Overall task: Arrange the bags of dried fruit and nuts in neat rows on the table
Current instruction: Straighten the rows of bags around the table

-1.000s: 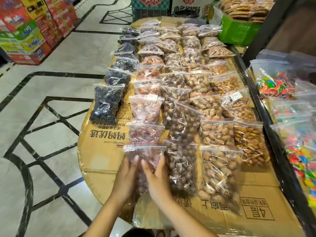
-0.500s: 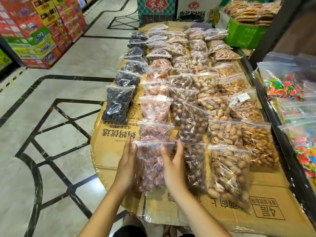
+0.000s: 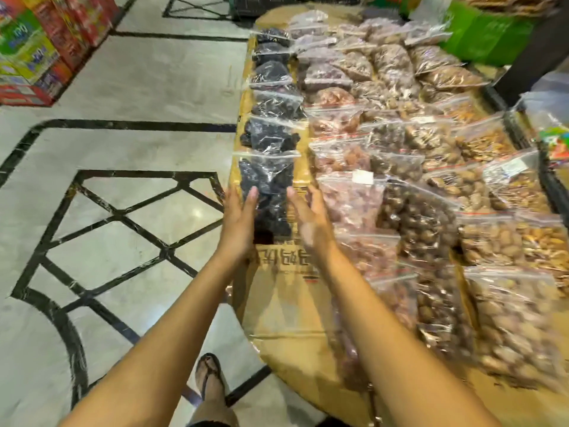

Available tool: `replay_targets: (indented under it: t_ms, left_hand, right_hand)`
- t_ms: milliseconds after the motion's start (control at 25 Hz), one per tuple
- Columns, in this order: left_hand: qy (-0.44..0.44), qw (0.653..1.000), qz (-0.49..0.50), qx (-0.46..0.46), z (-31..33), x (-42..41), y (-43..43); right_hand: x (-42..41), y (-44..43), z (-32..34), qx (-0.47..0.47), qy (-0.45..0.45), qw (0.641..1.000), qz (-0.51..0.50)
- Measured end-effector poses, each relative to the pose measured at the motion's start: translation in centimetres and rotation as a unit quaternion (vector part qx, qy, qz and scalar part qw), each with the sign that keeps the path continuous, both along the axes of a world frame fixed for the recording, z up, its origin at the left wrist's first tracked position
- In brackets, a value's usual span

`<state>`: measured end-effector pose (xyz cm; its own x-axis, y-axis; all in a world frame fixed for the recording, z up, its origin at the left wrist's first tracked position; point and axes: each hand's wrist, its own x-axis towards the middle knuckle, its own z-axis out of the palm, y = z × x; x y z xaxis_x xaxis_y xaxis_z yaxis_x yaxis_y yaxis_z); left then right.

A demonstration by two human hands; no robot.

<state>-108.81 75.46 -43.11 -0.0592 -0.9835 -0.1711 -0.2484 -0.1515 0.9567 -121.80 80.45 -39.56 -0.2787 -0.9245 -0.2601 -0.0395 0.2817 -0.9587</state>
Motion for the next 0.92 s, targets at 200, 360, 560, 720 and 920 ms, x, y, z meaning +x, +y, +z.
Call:
replay_targets:
  t_ms: [200,360,560,720,920]
  left_hand:
    - [0.082,0.991,-0.066,0.088,0.9,-0.5,-5.2]
    - [0.17,0.977,-0.125,0.034,-0.4,-0.2,-3.4]
    - [0.119,0.982,-0.107,0.097,-0.6,-0.7,-3.6]
    - [0.086,0.994,-0.052,-0.032,1.4,-0.3,0.1]
    - [0.151,0.967,-0.203,0.024,2.7,-6.2,5.2]
  right_hand:
    - [3.8,-5.8,-0.1,0.031,0.011,0.997,-0.076]
    - [4.1,-6.1,-2.1,-0.01,0.067,0.992,-0.107]
    - [2.7,-6.9,-2.9,0.053,0.101,0.992,-0.051]
    - [0.6,-3.3,1.0,-0.011,0.188,0.98,-0.059]
    - [-8.7,1.3,1.9,0.041,0.178,0.961,-0.208]
